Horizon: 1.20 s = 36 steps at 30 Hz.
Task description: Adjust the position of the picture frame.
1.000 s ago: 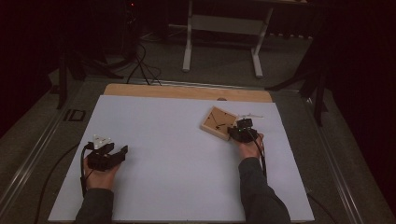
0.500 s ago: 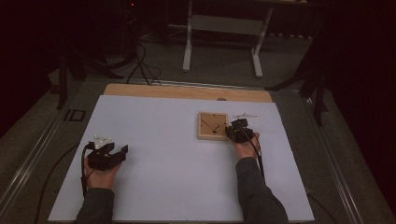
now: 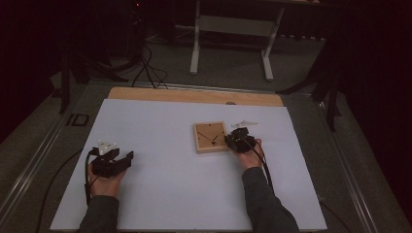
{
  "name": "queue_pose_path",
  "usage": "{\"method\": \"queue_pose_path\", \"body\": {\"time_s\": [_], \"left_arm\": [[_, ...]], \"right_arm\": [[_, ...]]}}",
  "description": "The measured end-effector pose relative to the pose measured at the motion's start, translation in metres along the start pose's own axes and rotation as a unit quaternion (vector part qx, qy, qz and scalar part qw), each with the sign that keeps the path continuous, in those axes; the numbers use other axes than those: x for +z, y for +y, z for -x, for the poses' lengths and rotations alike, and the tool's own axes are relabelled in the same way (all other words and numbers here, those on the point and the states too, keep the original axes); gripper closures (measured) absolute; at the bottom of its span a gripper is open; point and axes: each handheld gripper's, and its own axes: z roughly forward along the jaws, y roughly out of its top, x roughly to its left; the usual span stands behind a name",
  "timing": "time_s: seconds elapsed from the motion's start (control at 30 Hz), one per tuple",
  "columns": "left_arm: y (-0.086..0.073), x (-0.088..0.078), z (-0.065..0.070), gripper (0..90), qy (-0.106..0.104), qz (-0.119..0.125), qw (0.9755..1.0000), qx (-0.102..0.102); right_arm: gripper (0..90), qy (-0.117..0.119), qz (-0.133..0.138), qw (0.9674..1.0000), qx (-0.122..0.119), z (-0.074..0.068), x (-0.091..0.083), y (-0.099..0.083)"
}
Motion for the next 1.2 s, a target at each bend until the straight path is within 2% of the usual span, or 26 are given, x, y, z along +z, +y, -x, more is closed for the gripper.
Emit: {"method": "queue_pose_path", "body": {"time_s": [0.13,0.17,0.3,0.53,0.8,0.93,0.97,1.07,1.2], "left_arm": [[0.0,0.0,0.0,43.4,0.0,0.0,1.0,0.0],[0.0,0.0,0.0,43.4,0.0,0.0,1.0,0.0],[0.0,0.0,0.0,43.5,-0.001,-0.001,1.0,0.001],[0.0,0.001,0.001,43.6,-0.002,-0.001,1.0,0.002],[0.0,0.001,0.001,44.5,-0.007,-0.004,1.0,0.003],[0.0,0.002,0.002,44.7,-0.009,-0.007,0.9999,0.004],[0.0,0.002,0.002,44.8,-0.01,-0.008,0.9999,0.006],[0.0,0.002,0.002,44.8,-0.011,-0.008,0.9999,0.006],[0.0,0.003,0.003,45.2,-0.013,-0.011,0.9998,0.008]], "right_arm": [[79.6,0.009,0.001,0.9998,-0.016,-0.007,0.0,-0.001],[79.6,0.016,0.001,0.9995,-0.028,-0.013,0.0,-0.001],[79.6,0.028,0.003,0.9984,-0.048,-0.021,0.0,-0.002],[79.7,0.048,0.005,0.9963,-0.071,-0.036,0.0,-0.004],[79.7,0.077,0.009,0.9915,-0.105,-0.054,-0.001,-0.006],[79.7,0.086,0.01,0.9897,-0.114,-0.06,-0.002,-0.007],[79.7,0.093,0.011,0.9883,-0.121,-0.064,-0.002,-0.008],[79.7,0.097,0.011,0.9872,-0.126,-0.068,-0.002,-0.008],[79.7,0.107,0.01,0.9841,-0.142,-0.076,-0.002,-0.008]]}}
